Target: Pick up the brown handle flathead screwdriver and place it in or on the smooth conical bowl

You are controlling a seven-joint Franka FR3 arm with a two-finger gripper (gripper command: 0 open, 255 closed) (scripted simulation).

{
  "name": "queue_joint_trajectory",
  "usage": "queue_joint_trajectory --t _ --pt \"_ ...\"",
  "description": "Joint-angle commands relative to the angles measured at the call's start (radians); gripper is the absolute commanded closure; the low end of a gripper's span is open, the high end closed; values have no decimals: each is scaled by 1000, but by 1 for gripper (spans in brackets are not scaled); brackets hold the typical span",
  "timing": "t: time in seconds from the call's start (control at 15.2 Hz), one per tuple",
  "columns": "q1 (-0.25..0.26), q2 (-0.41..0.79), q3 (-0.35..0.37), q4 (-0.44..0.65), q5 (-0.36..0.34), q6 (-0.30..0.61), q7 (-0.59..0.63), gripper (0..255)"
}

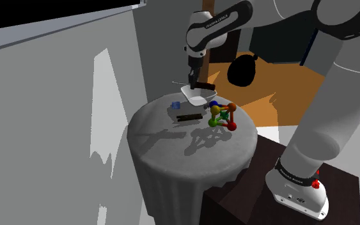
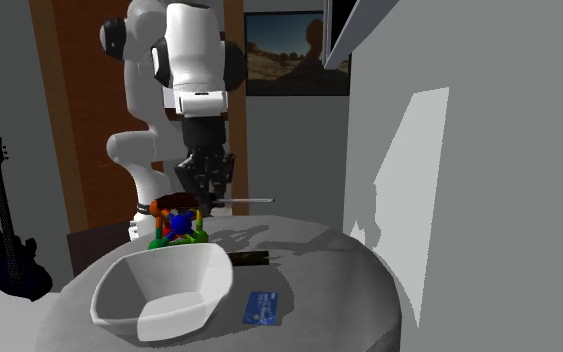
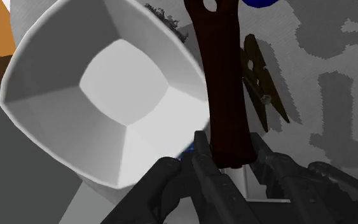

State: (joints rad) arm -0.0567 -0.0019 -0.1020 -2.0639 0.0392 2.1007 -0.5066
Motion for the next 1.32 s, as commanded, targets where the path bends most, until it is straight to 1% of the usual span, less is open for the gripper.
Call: queue_joint_trajectory --t 0.0,0.46,1.25 --pt "-21 42 -22 48 7 -7 -47 255" --pt "-102 182 -81 229 43 -58 -199 255" --pt "-105 241 -77 142 62 88 -215 255"
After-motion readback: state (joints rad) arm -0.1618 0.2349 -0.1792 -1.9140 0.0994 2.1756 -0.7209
